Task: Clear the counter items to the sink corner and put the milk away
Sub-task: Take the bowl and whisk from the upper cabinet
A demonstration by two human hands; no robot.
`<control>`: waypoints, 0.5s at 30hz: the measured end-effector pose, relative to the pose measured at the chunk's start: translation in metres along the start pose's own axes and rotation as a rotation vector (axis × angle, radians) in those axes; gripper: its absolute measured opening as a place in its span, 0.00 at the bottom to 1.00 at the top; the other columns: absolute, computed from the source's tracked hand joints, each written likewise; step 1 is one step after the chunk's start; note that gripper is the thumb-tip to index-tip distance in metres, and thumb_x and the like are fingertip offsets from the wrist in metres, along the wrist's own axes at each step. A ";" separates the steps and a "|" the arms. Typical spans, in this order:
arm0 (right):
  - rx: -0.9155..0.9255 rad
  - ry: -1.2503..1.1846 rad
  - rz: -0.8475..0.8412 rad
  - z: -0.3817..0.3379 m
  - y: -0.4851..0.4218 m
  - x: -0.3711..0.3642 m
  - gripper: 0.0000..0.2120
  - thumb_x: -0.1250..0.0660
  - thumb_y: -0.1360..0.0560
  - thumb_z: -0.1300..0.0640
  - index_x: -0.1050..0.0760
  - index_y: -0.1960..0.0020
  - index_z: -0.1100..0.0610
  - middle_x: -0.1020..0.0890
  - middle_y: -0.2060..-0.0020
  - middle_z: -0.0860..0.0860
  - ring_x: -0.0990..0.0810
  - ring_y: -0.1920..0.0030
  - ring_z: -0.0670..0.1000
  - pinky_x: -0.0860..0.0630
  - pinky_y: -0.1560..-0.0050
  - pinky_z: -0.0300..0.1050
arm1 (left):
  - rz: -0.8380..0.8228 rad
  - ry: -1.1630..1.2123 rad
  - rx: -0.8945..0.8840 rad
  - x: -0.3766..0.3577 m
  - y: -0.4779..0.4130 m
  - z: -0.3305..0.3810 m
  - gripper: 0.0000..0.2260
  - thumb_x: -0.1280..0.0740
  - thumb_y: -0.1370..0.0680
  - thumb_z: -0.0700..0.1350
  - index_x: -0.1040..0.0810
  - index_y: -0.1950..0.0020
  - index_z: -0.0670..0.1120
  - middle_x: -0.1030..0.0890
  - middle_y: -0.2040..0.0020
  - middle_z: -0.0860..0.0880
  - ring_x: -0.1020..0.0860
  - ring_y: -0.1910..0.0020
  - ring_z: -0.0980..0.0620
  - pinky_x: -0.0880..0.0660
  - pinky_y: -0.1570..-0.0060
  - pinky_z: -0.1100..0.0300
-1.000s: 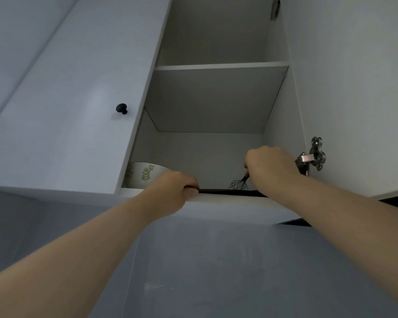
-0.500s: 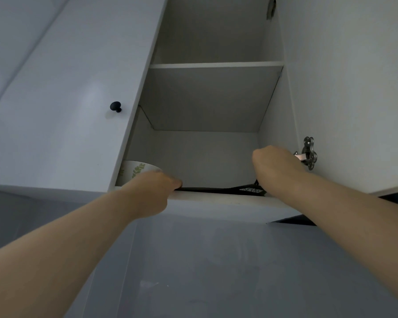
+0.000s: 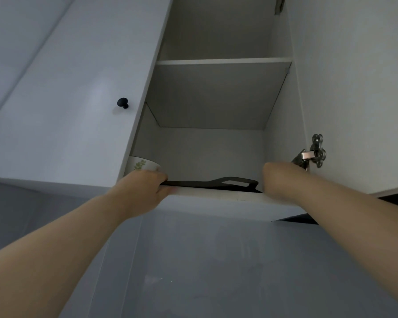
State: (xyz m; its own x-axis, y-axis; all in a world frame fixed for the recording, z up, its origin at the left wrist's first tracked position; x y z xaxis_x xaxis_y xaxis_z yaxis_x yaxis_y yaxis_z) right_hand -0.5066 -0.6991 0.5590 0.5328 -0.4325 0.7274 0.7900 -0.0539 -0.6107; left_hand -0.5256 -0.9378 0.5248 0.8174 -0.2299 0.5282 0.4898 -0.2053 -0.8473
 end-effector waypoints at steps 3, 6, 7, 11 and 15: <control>-0.022 -0.014 -0.163 -0.005 -0.005 -0.009 0.11 0.46 0.21 0.65 0.25 0.50 0.65 0.25 0.59 0.58 0.30 0.63 0.52 0.34 0.65 0.37 | 0.039 0.001 0.020 0.004 0.000 -0.002 0.16 0.48 0.18 0.53 0.26 0.48 0.46 0.27 0.59 0.51 0.29 0.59 0.50 0.32 0.60 0.59; -0.097 -0.029 -0.235 0.000 -0.009 -0.017 0.17 0.51 0.19 0.66 0.34 0.33 0.69 0.30 0.33 0.62 0.31 0.46 0.52 0.32 0.38 0.44 | 0.068 0.008 0.056 0.003 0.002 -0.009 0.14 0.48 0.17 0.51 0.26 0.45 0.46 0.27 0.57 0.50 0.30 0.59 0.50 0.34 0.60 0.60; -0.136 -0.066 -0.238 0.004 -0.009 -0.020 0.18 0.52 0.19 0.66 0.35 0.32 0.69 0.31 0.32 0.62 0.32 0.46 0.51 0.35 0.35 0.45 | 0.079 0.017 0.067 0.002 0.003 -0.012 0.15 0.48 0.17 0.51 0.26 0.44 0.46 0.27 0.57 0.50 0.30 0.59 0.50 0.34 0.60 0.60; -0.105 -0.108 -0.225 0.003 -0.013 -0.026 0.18 0.53 0.19 0.67 0.37 0.31 0.69 0.33 0.31 0.62 0.30 0.35 0.56 0.37 0.33 0.45 | 0.091 0.031 0.080 -0.001 0.002 -0.018 0.16 0.49 0.18 0.51 0.26 0.40 0.48 0.22 0.53 0.47 0.30 0.58 0.49 0.34 0.59 0.60; -0.087 -0.223 -0.152 0.000 -0.013 -0.019 0.18 0.52 0.19 0.68 0.37 0.31 0.69 0.33 0.30 0.62 0.34 0.30 0.59 0.37 0.34 0.44 | 0.081 -0.001 0.087 -0.001 0.000 -0.019 0.16 0.50 0.17 0.51 0.27 0.39 0.48 0.24 0.53 0.48 0.28 0.57 0.49 0.34 0.58 0.60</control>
State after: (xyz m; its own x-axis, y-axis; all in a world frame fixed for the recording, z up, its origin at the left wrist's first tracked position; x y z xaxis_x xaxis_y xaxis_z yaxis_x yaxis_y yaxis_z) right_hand -0.5273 -0.6903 0.5533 0.4710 -0.2055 0.8578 0.8423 -0.1840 -0.5066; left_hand -0.5325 -0.9559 0.5250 0.8554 -0.2416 0.4581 0.4469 -0.1029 -0.8887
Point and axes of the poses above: each hand's wrist, its own y-axis away from the middle knuckle, its own x-axis out of the back of the hand, z = x × y, the point moved 10 cm from there along -y, towards the middle knuckle
